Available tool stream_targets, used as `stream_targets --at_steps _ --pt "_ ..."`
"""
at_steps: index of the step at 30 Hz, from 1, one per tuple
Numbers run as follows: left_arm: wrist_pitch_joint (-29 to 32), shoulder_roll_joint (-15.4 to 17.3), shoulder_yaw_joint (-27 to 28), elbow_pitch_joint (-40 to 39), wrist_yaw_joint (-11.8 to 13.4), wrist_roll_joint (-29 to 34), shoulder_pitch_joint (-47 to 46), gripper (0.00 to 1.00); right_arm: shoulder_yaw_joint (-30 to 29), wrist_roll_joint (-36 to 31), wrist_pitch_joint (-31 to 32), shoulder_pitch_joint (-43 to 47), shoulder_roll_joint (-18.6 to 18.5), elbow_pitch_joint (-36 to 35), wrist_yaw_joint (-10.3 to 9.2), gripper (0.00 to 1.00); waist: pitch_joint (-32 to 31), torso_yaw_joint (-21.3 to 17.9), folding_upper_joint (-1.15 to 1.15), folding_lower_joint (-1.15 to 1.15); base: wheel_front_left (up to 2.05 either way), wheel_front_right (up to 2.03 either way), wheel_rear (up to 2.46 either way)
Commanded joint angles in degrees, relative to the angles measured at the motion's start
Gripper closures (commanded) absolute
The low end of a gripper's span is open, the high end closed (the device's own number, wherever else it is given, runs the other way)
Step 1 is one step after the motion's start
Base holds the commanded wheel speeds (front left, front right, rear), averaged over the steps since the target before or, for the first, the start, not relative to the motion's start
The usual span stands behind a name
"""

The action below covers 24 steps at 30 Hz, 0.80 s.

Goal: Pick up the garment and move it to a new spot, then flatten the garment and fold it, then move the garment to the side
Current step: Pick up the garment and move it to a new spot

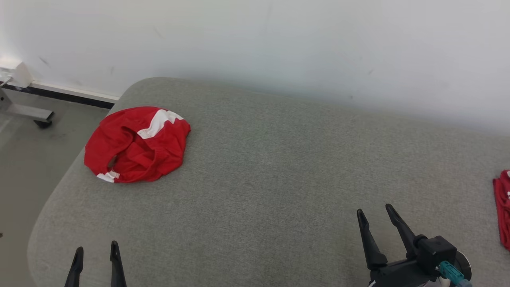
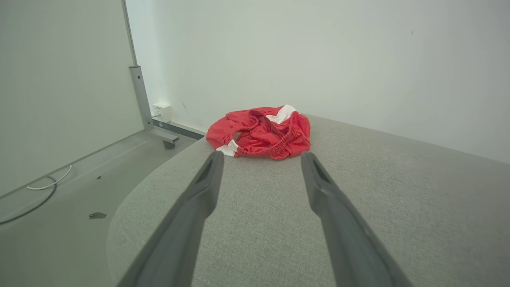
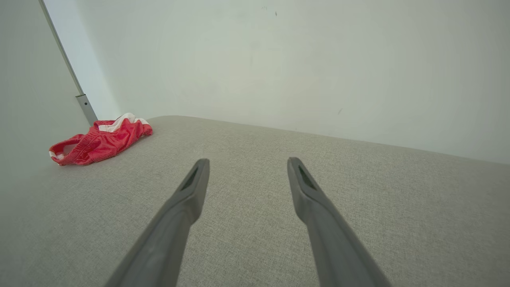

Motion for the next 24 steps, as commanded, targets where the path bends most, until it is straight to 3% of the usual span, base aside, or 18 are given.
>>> stream_targets --at_steps 1,10,24 --pt "0.0 0.0 0.3 -0.2 0.0 0.4 0.8 0.00 0.2 0.5 0.0 -0.2 0.2 0.2 -0.15 0.00 -0.5 2.9 0.00 0.00 0.00 0.00 0.00" --pt "0.0 0.0 0.7 -0.2 0.1 0.7 1.0 0.00 0.9 0.6 0.0 -0.4 0.0 0.6 -0.15 0.00 -0.7 4.1 0.00 0.00 0.00 0.00 0.00" --pt "0.0 0.6 0.9 1.6 -0.7 0.7 -1.0 0.00 2.1 0.7 0.0 -0.6 -0.3 0.9 -0.15 0.00 -0.4 2.5 0.00 0.00 0.00 0.00 0.00"
